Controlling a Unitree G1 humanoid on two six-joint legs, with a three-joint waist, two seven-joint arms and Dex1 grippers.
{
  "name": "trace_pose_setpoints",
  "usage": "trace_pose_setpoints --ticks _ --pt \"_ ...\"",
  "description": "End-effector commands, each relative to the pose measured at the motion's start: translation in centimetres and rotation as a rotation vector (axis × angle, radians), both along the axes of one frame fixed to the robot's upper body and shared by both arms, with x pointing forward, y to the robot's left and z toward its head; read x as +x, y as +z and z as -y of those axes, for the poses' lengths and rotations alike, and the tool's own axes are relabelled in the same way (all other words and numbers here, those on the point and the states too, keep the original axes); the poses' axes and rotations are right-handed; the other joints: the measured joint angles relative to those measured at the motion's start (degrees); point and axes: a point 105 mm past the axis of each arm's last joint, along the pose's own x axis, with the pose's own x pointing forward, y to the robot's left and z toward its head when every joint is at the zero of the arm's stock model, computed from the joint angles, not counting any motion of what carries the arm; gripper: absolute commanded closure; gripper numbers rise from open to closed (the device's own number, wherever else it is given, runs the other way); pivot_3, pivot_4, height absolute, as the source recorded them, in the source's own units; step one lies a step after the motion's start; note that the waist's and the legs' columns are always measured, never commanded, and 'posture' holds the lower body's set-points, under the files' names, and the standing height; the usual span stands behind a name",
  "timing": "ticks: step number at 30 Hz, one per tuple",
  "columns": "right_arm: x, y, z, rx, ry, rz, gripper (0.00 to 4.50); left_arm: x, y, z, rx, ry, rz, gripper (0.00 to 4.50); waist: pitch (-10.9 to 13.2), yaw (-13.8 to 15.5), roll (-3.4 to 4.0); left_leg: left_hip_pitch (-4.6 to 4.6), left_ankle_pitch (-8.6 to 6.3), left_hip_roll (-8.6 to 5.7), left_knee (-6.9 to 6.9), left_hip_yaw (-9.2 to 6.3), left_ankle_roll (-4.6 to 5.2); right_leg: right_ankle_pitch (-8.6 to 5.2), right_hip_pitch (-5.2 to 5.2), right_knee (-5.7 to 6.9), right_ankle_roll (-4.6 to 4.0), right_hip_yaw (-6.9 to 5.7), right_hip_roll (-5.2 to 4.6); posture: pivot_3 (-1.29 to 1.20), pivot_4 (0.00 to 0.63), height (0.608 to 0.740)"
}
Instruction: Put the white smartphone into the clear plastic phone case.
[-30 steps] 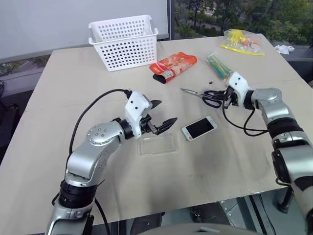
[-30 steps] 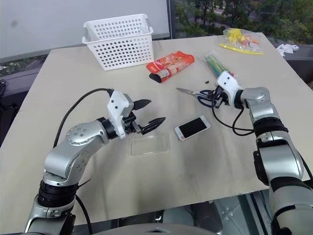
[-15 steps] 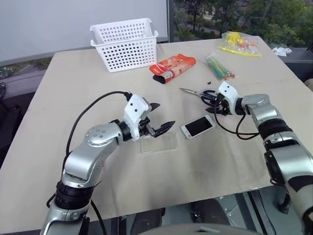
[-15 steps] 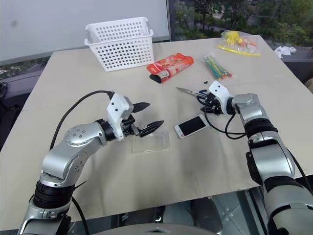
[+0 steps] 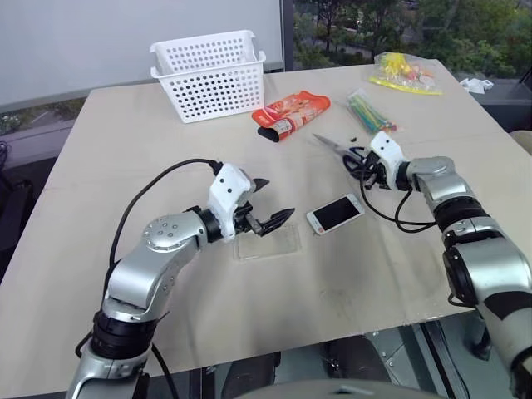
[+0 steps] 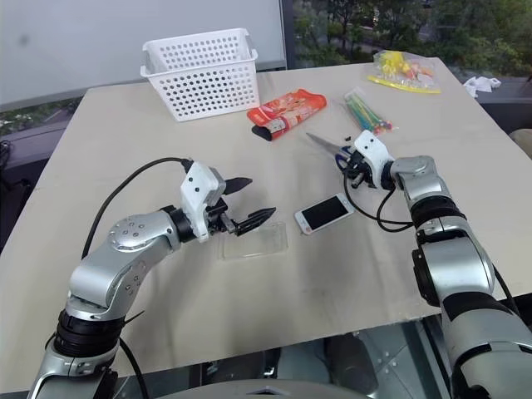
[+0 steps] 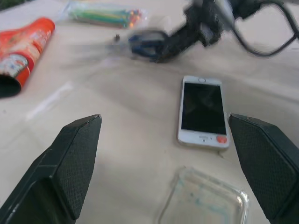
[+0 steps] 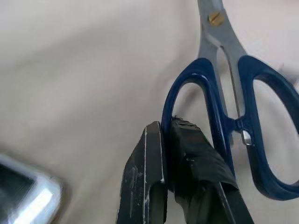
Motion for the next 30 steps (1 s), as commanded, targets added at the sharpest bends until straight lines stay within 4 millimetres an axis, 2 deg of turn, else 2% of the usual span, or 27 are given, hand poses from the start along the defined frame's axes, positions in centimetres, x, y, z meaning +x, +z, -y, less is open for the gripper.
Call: trace_pose_setpoints --ticks 1,3,5,8,10,11,13,14,15,17,19,24,26,28,30 --pt "1.1 6.5 0.5 -0.002 -0.018 0.246 4.47 -0.1 1.2 -0.4 0.003 0.011 0.054 0.05 0.0 0.0 0.03 -0.01 0.0 0.0 -0.03 0.0 0.0 0.0 -0.02 -0.01 0.0 0.0 0.0 0.0 0.15 0.74" --pt "1.9 7.4 1.6 -0.008 -0.111 0.266 4.47 0.0 1.2 -0.3 -0.002 0.015 0.054 0.05 0.1 0.1 0.1 -0.07 0.0 0.01 -0.07 0.03 0.0 0.0 -0.12 -0.02 0.0 0.05 -0.01 0.0 0.15 0.74" --pt "2.9 7.9 3.8 -0.044 -0.263 0.294 4.47 0.0 1.2 0.0 -0.006 0.007 0.053 0.05 0.1 0.1 0.09 -0.19 0.02 0.01 -0.1 0.02 -0.04 0.0 -0.25 -0.04 0.0 0.06 -0.02 0.0 0.15 0.74" --pt "3.5 8.2 5.4 -0.051 -0.377 0.3 3.48 0.1 1.2 0.1 -0.006 0.001 0.052 0.05 0.1 0.4 0.09 -0.25 0.14 0.02 -0.23 -0.03 -0.27 -0.01 -0.26 -0.23 -0.01 0.14 -0.04 0.0 0.15 0.74" --pt "3.7 8.3 6.0 -0.026 -0.432 0.294 2.58 0.2 1.1 0.0 -0.005 0.003 0.051 0.05 0.1 0.3 0.09 -0.26 0.14 0.02 -0.31 0.01 -0.26 -0.01 -0.26 -0.34 -0.01 0.24 -0.04 0.0 0.15 0.74" --pt "3.8 8.7 6.5 -0.025 -0.462 0.313 1.93 0.3 1.1 -0.1 -0.003 0.005 0.049 0.05 0.1 0.3 0.09 -0.27 0.14 0.02 -0.32 0.04 -0.25 -0.01 -0.26 -0.38 -0.01 0.26 -0.04 0.0 0.15 0.74" --pt "3.8 9.2 7.2 -0.01 -0.497 0.331 1.21 0.3 0.9 -0.4 0.005 0.01 0.044 0.05 0.1 0.2 0.09 -0.29 0.13 0.02 -0.32 0.07 -0.23 -0.01 -0.27 -0.4 -0.01 0.3 -0.04 0.0 0.15 0.74" --pt "3.8 9.4 7.3 -0.004 -0.496 0.335 0.61 0.3 0.8 -0.5 0.009 0.013 0.041 0.05 0.1 0.2 0.09 -0.3 0.12 0.02 -0.32 0.09 -0.22 -0.01 -0.28 -0.41 -0.01 0.31 -0.04 0.0 0.15 0.74" --pt "3.7 9.5 7.3 0.001 -0.492 0.335 0.2 0.2 0.7 -0.6 0.011 0.014 0.039 0.05 0.1 0.1 0.09 -0.3 0.11 0.02 -0.32 0.1 -0.21 -0.01 -0.28 -0.41 -0.01 0.32 -0.04 0.0 0.15 0.74" --pt "3.2 9.2 5.9 0.047 -0.356 0.294 0.07 0.0 0.3 -1.2 0.032 0.025 0.027 0.05 0.1 -0.1 0.09 -0.26 0.1 0.03 -0.32 0.16 -0.18 -0.01 -0.28 -0.4 -0.01 0.35 -0.02 0.0 0.15 0.74" --pt "1.5 7.9 3.2 0.064 -0.084 0.221 0.07 -0.4 -0.1 -1.8 0.05 0.031 0.014 0.05 0.1 -0.2 0.1 -0.21 -0.04 0.08 -0.32 0.25 0.05 0.0 -0.28 -0.37 0.0 0.33 0.08 0.0 0.15 0.74" --pt "-5.5 2.8 -1.3 0.006 0.482 0.022 0.07 -1.6 -0.8 -3.3 0.096 0.009 -0.019 0.05 0.1 0.2 0.09 -0.19 -0.12 0.41 -0.24 0.14 0.16 0.0 -0.21 -0.32 0.0 0.29 0.28 0.0 0.15 0.74" --pt "-7.2 1.0 -2.0 -0.061 0.568 -0.015 0.07 -2.1 -1.0 -3.7 0.107 -0.004 -0.037 0.05 0.2 0.5 0.2 -0.23 -0.12 0.43 -0.23 0.07 0.16 0.0 -0.23 -0.3 0.0 0.24 0.26 0.0 0.15 0.74" --pt "-7.4 -0.3 -2.8 -0.098 0.593 0.024 0.07 -2.6 -1.3 -3.9 0.117 -0.018 -0.061 0.05 0.3 0.4 0.29 -0.23 -0.12 0.38 -0.21 0.11 0.16 0.0 -0.24 -0.29 0.0 0.25 0.23 0.0 0.15 0.74" --pt "-7.7 -1.9 -3.0 -0.161 0.63 -0.03 0.07 -3.1 -1.6 -3.9 0.127 -0.038 -0.082 0.05 0.3 0.2 0.27 -0.15 -0.13 0.32 -0.19 0.31 0.15 0.0 -0.24 -0.27 0.0 0.29 0.21 0.0 0.15 0.74"
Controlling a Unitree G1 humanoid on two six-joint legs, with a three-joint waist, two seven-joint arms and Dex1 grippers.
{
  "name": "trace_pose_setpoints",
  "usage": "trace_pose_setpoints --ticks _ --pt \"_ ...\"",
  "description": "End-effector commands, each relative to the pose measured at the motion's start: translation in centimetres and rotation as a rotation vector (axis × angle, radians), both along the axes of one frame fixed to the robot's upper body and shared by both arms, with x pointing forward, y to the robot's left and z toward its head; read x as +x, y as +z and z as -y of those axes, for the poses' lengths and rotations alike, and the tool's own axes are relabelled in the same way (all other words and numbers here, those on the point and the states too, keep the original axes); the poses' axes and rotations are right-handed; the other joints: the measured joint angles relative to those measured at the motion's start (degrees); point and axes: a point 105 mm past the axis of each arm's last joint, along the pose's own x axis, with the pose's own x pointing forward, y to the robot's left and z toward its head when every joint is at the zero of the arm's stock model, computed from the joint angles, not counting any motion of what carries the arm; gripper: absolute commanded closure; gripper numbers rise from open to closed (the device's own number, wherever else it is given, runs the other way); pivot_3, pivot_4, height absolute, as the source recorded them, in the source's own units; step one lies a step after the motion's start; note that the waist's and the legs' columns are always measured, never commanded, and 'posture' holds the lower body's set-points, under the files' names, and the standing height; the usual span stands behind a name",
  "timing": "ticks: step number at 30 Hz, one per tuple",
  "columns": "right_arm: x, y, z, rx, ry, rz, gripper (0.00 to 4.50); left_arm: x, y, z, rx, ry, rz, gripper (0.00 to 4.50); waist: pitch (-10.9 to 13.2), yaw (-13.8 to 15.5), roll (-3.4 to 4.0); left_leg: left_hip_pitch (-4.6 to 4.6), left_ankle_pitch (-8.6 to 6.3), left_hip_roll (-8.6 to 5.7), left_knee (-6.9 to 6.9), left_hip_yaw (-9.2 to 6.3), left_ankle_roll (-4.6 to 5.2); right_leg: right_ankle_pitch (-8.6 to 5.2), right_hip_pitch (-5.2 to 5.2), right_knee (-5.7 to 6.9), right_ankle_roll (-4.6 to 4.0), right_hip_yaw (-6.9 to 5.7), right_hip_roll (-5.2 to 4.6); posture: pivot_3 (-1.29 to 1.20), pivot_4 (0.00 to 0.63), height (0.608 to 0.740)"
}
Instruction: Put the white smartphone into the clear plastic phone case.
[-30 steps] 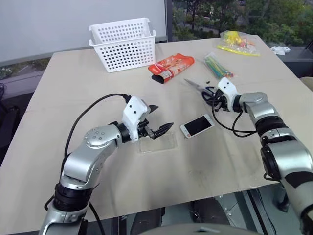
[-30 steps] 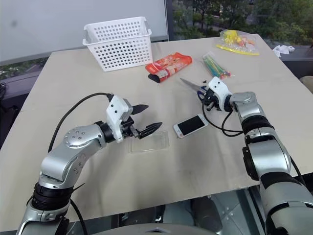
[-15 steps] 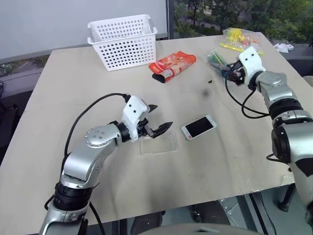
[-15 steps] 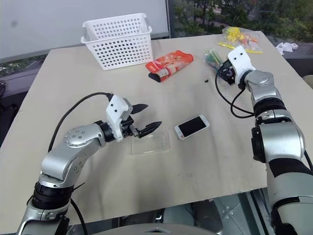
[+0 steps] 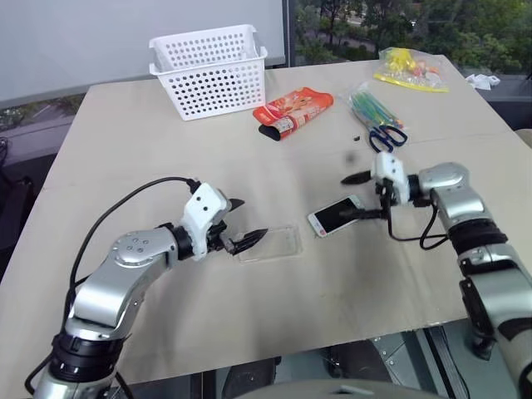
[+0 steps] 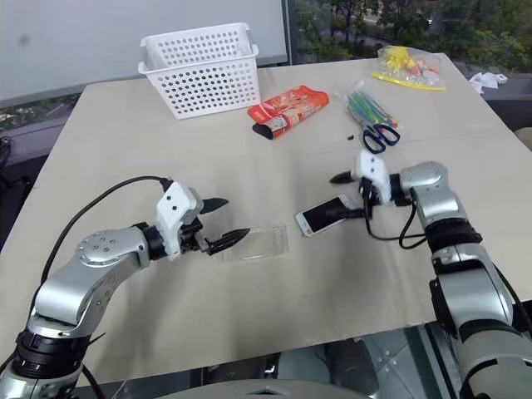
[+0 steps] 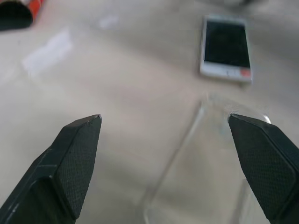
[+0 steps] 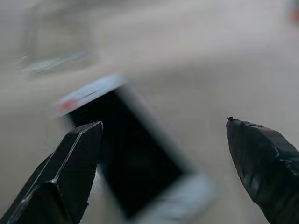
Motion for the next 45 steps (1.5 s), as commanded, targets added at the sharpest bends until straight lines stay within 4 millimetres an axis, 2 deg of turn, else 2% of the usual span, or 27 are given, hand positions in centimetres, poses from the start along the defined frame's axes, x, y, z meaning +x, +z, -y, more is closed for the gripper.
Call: trace_pose_setpoints --ticks 1,5,10,12,16,18,19,20,22,24,27,33,36,41,45 --pt "-0.2 0.0 -0.5 -0.091 0.081 0.041 0.07 -1.1 1.2 0.4 0.007 -0.062 0.029 0.05 0.0 -0.1 -0.02 0.02 0.0 0.0 0.02 0.02 0.0 0.0 0.01 0.0 0.0 0.01 0.0 0.0 0.15 0.74" --pt "1.1 -0.5 -0.4 -0.175 0.051 0.02 0.07 -1.7 1.2 0.6 0.019 -0.096 0.014 0.05 0.0 -0.2 -0.04 0.16 0.02 0.03 0.1 0.13 -0.02 0.03 0.08 0.12 -0.05 0.07 0.07 0.0 0.15 0.74" --pt "0.5 -2.9 1.6 -0.388 0.119 -0.034 0.07 -2.1 1.1 0.7 0.024 -0.116 0.01 0.05 0.0 0.1 -0.07 0.18 0.02 0.08 0.11 0.17 -0.03 0.06 0.09 0.12 -0.11 0.08 0.11 0.0 0.15 0.74" --pt "0.6 -3.6 1.9 -0.432 0.108 -0.032 0.07 -2.0 1.2 0.7 0.024 -0.112 0.015 0.05 0.0 0.3 -0.12 0.18 0.02 0.08 0.11 0.1 -0.03 0.06 0.15 0.06 -0.1 0.02 0.1 0.0 0.15 0.74" --pt "0.2 -4.8 2.7 -0.484 0.083 -0.132 0.07 -2.1 0.9 0.7 0.025 -0.107 0.013 0.05 -0.2 0.6 -0.33 0.28 0.02 0.04 0.13 0.1 -0.03 0.06 0.33 -0.05 -0.11 0.04 0.05 0.0 0.15 0.74" --pt "-0.3 -5.2 2.9 -0.498 0.084 -0.185 0.61 -2.2 0.8 0.7 0.026 -0.107 0.011 0.05 -0.2 0.9 -0.4 0.33 0.02 0.01 0.17 0.11 -0.03 0.08 0.38 -0.04 -0.14 0.06 0.03 0.0 0.15 0.74" --pt "-0.5 -5.5 3.4 -0.519 0.083 -0.215 0.69 -2.1 0.8 0.7 0.028 -0.107 0.013 0.05 -0.2 1.1 -0.44 0.36 0.02 0.01 0.19 0.1 -0.02 0.09 0.42 -0.04 -0.15 0.05 0.03 0.0 0.15 0.74" --pt "-0.8 -5.6 3.7 -0.533 0.089 -0.238 1.24 -2.1 0.8 0.6 0.029 -0.107 0.014 0.05 -0.3 1.3 -0.45 0.44 0.02 0.02 0.2 0.1 -0.03 0.09 0.48 -0.03 -0.17 0.05 0.04 0.0 0.15 0.74" --pt "-1.0 -5.8 4.2 -0.548 0.09 -0.248 1.68 -2.0 0.9 0.6 0.031 -0.108 0.017 0.05 -0.3 1.7 -0.44 0.92 0.02 0.02 0.18 0.09 -0.02 0.05 0.95 -0.05 -0.22 0.02 0.04 0.0 0.15 0.74" --pt "-0.9 -5.8 4.3 -0.546 0.08 -0.223 1.7 -1.9 0.8 0.7 0.03 -0.111 0.021 0.05 -0.3 1.9 -0.42 1.24 0.01 0.02 0.15 -0.07 -0.02 -0.08 1.39 -0.24 -0.4 -0.14 0.03 0.0 0.15 0.74" --pt "-0.6 -5.2 3.6 -0.493 0.076 -0.193 1.7 -1.8 0.9 0.7 0.024 -0.11 0.029 0.05 -0.3 2.0 -0.47 1.22 0.01 0.0 0.16 -0.12 -0.01 -0.07 1.45 -0.36 -0.4 -0.18 0.03 0.0 0.15 0.74" --pt "0.2 -1.3 0.2 -0.295 0.097 -0.096 1.7 -1.4 0.9 0.2 0.007 -0.074 0.051 0.05 -0.3 1.6 -0.44 1.08 0.01 0.03 0.07 -0.2 -0.02 -0.03 1.33 -0.43 -0.35 -0.18 0.04 0.0 0.15 0.74" --pt "0.5 0.2 -1.0 -0.282 0.022 -0.07 1.7 -1.1 1.2 -0.2 0.008 -0.06 0.063 0.05 -0.2 1.4 -0.3 0.9 0.01 0.07 -0.04 -0.22 -0.02 0.07 1.12 -0.45 -0.19 -0.14 0.07 0.0 0.15 0.74" --pt "-1.9 1.7 -3.3 -0.234 0.003 -0.061 1.7 -1.0 2.3 -0.4 -0.01 -0.077 0.061 0.05 -0.2 1.4 -0.28 -0.15 0.09 0.13 0.03 -0.28 -0.17 0.1 -0.04 -0.14 -0.16 -0.08 0.07 0.0 0.15 0.74" --pt "-4.1 2.6 -5.0 -0.281 -0.02 0.055 1.7 -0.8 2.8 -0.7 -0.01 -0.075 0.069 0.05 -0.2 1.4 -0.24 -0.6 0.09 0.16 0.03 -0.29 -0.19 0.1 -0.54 -0.06 -0.16 -0.09 0.05 0.0 0.15 0.74"
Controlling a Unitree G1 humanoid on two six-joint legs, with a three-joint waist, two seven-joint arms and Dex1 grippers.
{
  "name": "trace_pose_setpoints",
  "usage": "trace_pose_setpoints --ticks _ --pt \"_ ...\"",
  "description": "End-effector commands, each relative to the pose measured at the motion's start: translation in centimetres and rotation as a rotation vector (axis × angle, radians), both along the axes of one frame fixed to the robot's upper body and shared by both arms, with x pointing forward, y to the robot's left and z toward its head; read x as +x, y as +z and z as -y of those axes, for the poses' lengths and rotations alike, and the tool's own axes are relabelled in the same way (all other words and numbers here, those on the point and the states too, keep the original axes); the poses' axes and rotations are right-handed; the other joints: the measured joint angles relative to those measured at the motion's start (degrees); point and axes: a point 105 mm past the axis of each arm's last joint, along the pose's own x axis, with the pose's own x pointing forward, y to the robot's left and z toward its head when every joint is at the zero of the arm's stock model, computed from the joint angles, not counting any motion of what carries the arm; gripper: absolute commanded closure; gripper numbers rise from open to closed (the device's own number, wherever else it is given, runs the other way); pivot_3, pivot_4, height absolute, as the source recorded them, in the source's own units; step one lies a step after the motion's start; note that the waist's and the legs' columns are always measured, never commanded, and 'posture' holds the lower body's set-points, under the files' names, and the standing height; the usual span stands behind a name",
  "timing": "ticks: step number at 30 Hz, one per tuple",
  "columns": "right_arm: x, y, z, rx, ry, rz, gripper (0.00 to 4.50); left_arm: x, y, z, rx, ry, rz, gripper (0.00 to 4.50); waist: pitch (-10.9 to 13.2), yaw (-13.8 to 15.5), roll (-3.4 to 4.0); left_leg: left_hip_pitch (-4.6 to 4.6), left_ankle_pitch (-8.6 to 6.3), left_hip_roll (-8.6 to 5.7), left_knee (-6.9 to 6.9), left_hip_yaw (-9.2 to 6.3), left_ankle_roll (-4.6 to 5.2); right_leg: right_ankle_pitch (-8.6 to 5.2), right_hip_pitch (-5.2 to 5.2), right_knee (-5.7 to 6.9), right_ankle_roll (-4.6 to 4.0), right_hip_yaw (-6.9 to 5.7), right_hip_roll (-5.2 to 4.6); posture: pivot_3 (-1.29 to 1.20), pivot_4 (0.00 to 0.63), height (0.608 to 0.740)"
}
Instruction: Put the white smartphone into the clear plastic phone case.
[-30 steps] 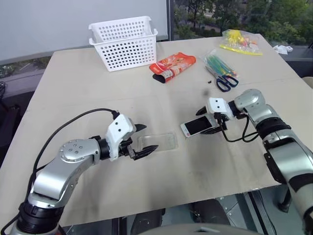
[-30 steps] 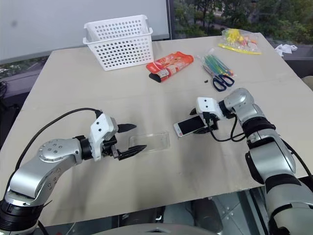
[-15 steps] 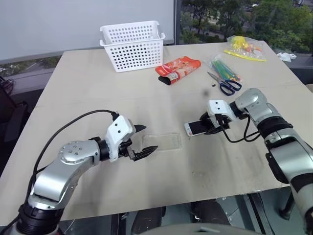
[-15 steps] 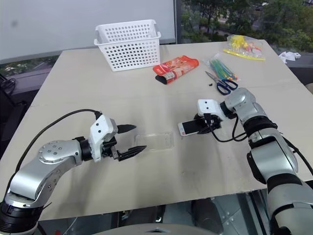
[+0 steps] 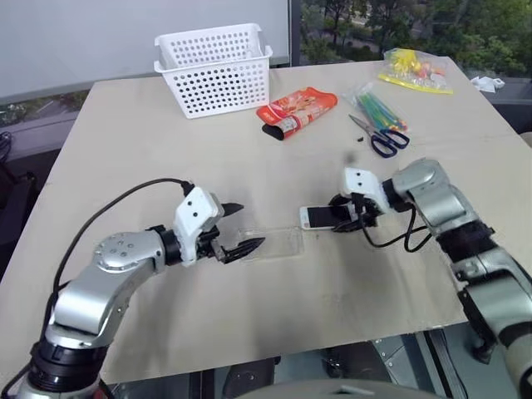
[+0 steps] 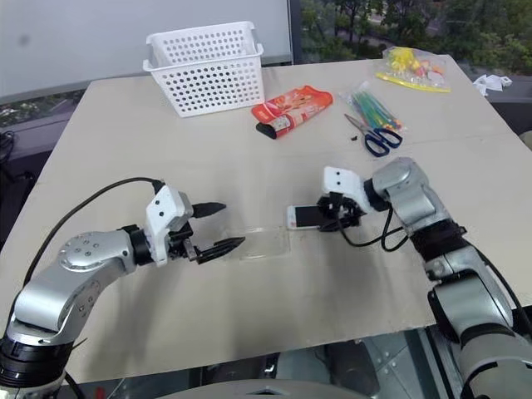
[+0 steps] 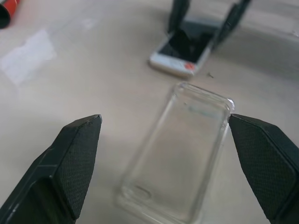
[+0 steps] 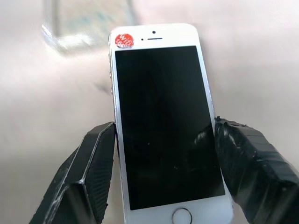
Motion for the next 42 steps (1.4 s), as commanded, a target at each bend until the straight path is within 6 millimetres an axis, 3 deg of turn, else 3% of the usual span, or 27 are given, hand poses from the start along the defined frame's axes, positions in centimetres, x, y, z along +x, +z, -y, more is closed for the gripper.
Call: trace_pose_setpoints --ticks 1,8,12,15,21,23,34,42 --pt "-1.8 2.6 -2.0 -0.008 0.004 0.141 1.7 0.0 1.1 -0.1 -0.004 -0.011 0.032 0.05 0.0 0.0 0.0 -0.23 0.01 -0.04 0.03 0.05 -0.02 0.0 -0.26 0.07 0.0 -0.01 0.01 0.0 0.15 0.74" --pt "-4.5 2.0 -4.4 -0.046 0.03 0.165 1.7 0.2 1.2 0.2 -0.01 -0.04 0.022 0.05 0.0 0.1 -0.02 -0.28 -0.04 -0.09 0.09 0.05 0.08 0.0 -0.27 0.11 0.0 -0.19 0.01 0.0 0.15 0.74" --pt "-4.3 0.9 -4.6 -0.109 0.029 0.172 1.7 0.2 0.4 0.8 -0.004 -0.07 0.002 0.05 0.0 0.0 -0.03 -0.27 0.0 -0.13 0.15 0.06 0.02 0.0 -0.25 0.12 0.0 -0.17 0.03 0.0 0.15 0.74" --pt "-3.9 0.5 -4.8 -0.134 0.012 0.169 1.7 0.4 -0.3 1.7 0.001 -0.09 -0.006 0.89 0.0 0.0 -0.03 -0.27 0.01 -0.13 0.17 0.06 0.0 0.0 -0.25 0.16 0.0 -0.17 0.04 0.0 0.15 0.74" --pt "-3.5 0.2 -5.0 -0.151 0.007 0.164 1.7 0.2 -1.5 3.6 -0.008 -0.138 -0.031 3.73 0.0 -0.1 -0.06 -0.23 0.03 -0.13 0.19 0.04 -0.02 0.0 -0.24 0.23 0.0 -0.17 0.08 0.0 0.15 0.74" --pt "-3.5 0.2 -5.1 -0.152 0.009 0.165 1.7 0.4 -1.9 4.0 -0.011 -0.138 -0.035 4.42 0.0 -0.1 -0.06 -0.22 0.03 -0.12 0.19 0.03 -0.02 0.0 -0.24 0.26 0.0 -0.18 0.08 0.0 0.15 0.74" --pt "-3.8 0.4 -5.9 -0.151 0.038 0.165 1.7 1.5 -3.6 5.2 -0.03 -0.15 -0.066 4.42 0.0 -0.1 -0.06 -0.15 0.04 -0.13 0.22 0.02 -0.03 0.0 -0.24 0.38 0.0 -0.17 0.13 0.0 0.15 0.74" --pt "-4.2 0.3 -6.1 -0.157 0.046 0.152 1.7 1.8 -6.3 4.4 0.051 -0.129 -0.123 4.42 0.0 -0.3 -0.07 -0.13 0.05 -0.12 0.24 0.01 -0.04 0.0 -0.23 0.41 0.0 -0.18 0.13 0.0 0.15 0.74"
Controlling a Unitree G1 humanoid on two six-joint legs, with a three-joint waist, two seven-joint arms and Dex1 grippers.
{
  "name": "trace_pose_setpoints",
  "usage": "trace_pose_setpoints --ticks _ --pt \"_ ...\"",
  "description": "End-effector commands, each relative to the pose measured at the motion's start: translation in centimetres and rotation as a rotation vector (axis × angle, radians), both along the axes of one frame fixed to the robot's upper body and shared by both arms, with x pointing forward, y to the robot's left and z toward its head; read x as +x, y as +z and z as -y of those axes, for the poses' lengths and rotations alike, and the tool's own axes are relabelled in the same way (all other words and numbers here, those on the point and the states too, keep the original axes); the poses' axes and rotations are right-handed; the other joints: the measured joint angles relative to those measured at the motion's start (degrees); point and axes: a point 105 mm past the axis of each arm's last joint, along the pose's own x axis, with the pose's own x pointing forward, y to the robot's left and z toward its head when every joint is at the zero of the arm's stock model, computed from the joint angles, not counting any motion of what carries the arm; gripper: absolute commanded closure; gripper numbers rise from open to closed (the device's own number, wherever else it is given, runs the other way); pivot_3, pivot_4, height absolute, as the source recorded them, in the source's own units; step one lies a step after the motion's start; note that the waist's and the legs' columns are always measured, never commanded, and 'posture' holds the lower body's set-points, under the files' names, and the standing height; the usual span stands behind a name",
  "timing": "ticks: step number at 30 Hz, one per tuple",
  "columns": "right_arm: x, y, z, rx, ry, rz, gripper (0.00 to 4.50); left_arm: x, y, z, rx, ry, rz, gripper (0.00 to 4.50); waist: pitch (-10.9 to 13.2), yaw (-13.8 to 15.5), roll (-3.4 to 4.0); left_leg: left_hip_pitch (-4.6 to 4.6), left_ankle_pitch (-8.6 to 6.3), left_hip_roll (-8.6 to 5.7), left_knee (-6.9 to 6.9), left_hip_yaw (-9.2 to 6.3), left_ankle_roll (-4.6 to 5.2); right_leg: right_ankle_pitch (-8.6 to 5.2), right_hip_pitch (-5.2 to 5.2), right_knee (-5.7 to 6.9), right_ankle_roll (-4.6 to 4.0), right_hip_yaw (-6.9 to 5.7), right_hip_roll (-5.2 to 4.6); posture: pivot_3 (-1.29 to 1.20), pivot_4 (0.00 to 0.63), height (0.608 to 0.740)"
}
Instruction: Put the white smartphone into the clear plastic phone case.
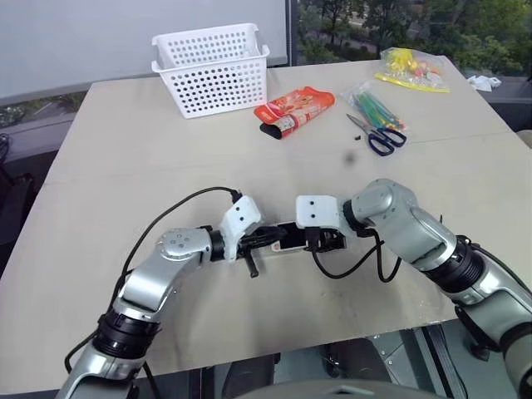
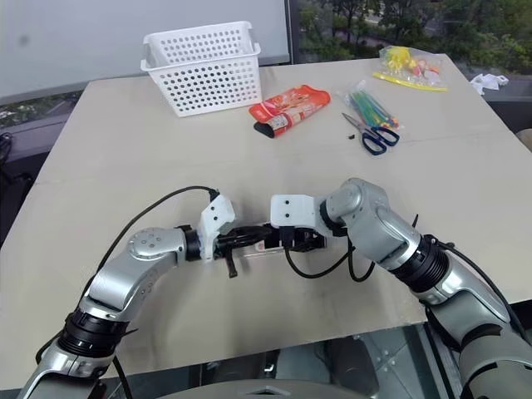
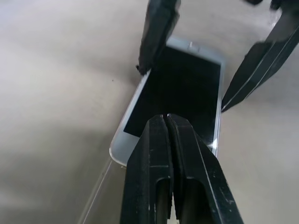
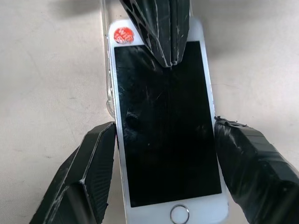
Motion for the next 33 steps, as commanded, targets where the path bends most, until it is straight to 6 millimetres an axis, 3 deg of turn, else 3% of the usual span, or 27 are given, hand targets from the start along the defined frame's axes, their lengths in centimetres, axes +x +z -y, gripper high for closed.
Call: trace_pose_setpoints --ticks 1,9,16,18,20,26,30,33 --pt "-0.6 0.4 -0.6 0.0 0.034 0.006 1.7 -0.2 -1.3 -0.4 0.04 0.0 -0.032 4.42 0.0 0.1 0.01 0.01 0.0 0.0 0.0 0.0 0.0 0.0 0.01 0.0 0.0 0.0 -0.01 0.0 0.15 0.74" --pt "-0.6 2.3 -1.5 0.075 0.03 0.039 1.7 -0.8 -2.8 -1.0 0.071 0.004 -0.087 4.42 0.0 0.0 0.0 0.13 0.0 0.0 0.0 0.01 0.0 0.0 0.13 0.01 0.0 0.02 -0.01 0.0 0.15 0.74" --pt "-0.2 6.9 -1.8 0.259 0.002 0.1 1.7 -0.6 -3.4 -1.1 0.069 0.005 -0.1 4.42 0.0 0.2 0.0 0.13 0.0 0.0 0.01 0.01 0.0 0.0 0.13 0.02 0.0 0.01 -0.02 0.0 0.15 0.74" --pt "0.1 8.1 -0.8 0.285 -0.022 0.118 0.74 -0.5 -3.5 -1.1 0.061 0.008 -0.106 4.5 0.0 0.1 0.08 0.13 0.0 -0.01 0.01 0.02 0.0 0.0 0.13 0.02 0.0 0.03 -0.02 0.0 0.15 0.74" --pt "0.3 8.7 0.0 0.299 -0.057 0.126 0.06 -0.5 -3.5 -1.1 0.061 0.004 -0.107 4.5 -0.1 0.4 -0.01 0.15 0.0 -0.02 0.01 0.01 0.01 0.0 0.14 0.04 0.01 0.04 -0.03 0.0 0.15 0.74" --pt "0.4 7.7 2.4 0.26 -0.114 0.101 0.02 -0.8 -3.6 -0.6 0.046 -0.006 -0.115 4.5 -0.2 0.5 -0.02 0.71 -0.03 -0.03 -0.01 -0.2 0.04 -0.03 1.02 -0.31 0.0 -0.28 -0.1 0.0 0.15 0.74" --pt "-0.1 6.8 2.6 0.272 -0.125 0.045 0.02 -1.1 -3.8 -0.5 0.042 -0.004 -0.119 4.5 -0.2 0.4 -0.01 0.84 -0.02 -0.02 -0.01 -0.14 0.04 -0.03 1.05 -0.21 0.01 -0.19 -0.09 0.0 0.15 0.74" --pt "0.8 5.3 4.3 0.24 -0.165 0.006 0.02 -1.1 -3.8 -0.4 0.037 -0.001 -0.115 4.5 -0.2 0.5 -0.02 0.87 -0.02 0.01 -0.01 -0.16 0.04 -0.03 1.05 -0.17 0.01 -0.21 -0.06 0.0 0.15 0.74"
